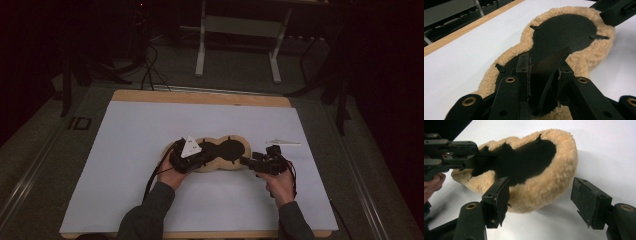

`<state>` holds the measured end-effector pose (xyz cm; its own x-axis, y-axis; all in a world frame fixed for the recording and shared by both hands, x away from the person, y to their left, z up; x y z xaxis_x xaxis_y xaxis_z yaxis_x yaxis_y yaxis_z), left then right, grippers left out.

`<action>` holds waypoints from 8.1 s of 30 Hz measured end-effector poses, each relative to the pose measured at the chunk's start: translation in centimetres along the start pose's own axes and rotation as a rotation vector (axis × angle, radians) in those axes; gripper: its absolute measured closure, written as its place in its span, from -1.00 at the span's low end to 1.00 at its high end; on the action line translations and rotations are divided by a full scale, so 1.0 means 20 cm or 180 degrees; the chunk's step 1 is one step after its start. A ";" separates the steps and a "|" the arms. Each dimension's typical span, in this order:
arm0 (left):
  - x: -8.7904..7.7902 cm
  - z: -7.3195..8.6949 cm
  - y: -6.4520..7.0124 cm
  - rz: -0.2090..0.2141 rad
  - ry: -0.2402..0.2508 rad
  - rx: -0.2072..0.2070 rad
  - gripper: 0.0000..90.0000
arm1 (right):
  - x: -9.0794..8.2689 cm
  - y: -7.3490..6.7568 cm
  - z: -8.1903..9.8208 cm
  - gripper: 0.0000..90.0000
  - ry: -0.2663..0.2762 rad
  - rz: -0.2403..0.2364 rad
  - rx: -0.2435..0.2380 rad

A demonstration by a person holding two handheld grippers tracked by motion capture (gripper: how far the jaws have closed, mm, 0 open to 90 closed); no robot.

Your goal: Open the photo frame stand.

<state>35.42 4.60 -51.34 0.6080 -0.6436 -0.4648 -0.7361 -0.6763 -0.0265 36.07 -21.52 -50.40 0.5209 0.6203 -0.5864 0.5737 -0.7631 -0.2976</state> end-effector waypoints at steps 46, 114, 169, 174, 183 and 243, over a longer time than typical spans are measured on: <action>-0.13 0.06 -0.04 0.0266 0.0377 -0.0270 0.52 | 0.09 0.00 -0.08 0.02 -0.0079 -0.0829 0.0752; -0.46 0.30 -0.20 0.0440 -0.0020 -0.0784 -0.13 | 0.04 -0.05 -0.08 0.29 0.0033 -0.0922 0.0233; -0.48 0.41 -0.41 0.0307 -0.0221 -0.1283 -0.27 | 0.00 -0.07 -0.03 0.29 -0.0162 -0.0802 -0.0451; -0.48 0.42 -0.40 0.0258 -0.0320 -0.1244 -0.19 | -0.01 -0.07 -0.02 0.29 -0.0172 -0.0791 -0.0515; -0.45 0.45 -0.40 0.0379 -0.0479 -0.1344 -0.06 | -0.01 -0.08 -0.01 0.29 -0.0159 -0.0794 -0.0601; -0.29 0.23 -0.39 -0.0277 -0.0257 -0.0467 0.15 | 0.09 0.06 -0.01 -0.01 -0.0114 0.0031 -0.0852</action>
<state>36.22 15.29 -52.46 0.6373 -0.5535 -0.5362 -0.6270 -0.7769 0.0568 37.87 -21.35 -51.70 0.5072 0.6028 -0.6159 0.7179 -0.6909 -0.0849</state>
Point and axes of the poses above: each handheld gripper's, and its own axes: x roughly forward along the jaws, z roughly out of its underside, y roughly to its right, the point moved 3 cm from there along x, roughly forward along the jaws, and after that the axes turned 5 degrees about -x, right-handed, at the moved point
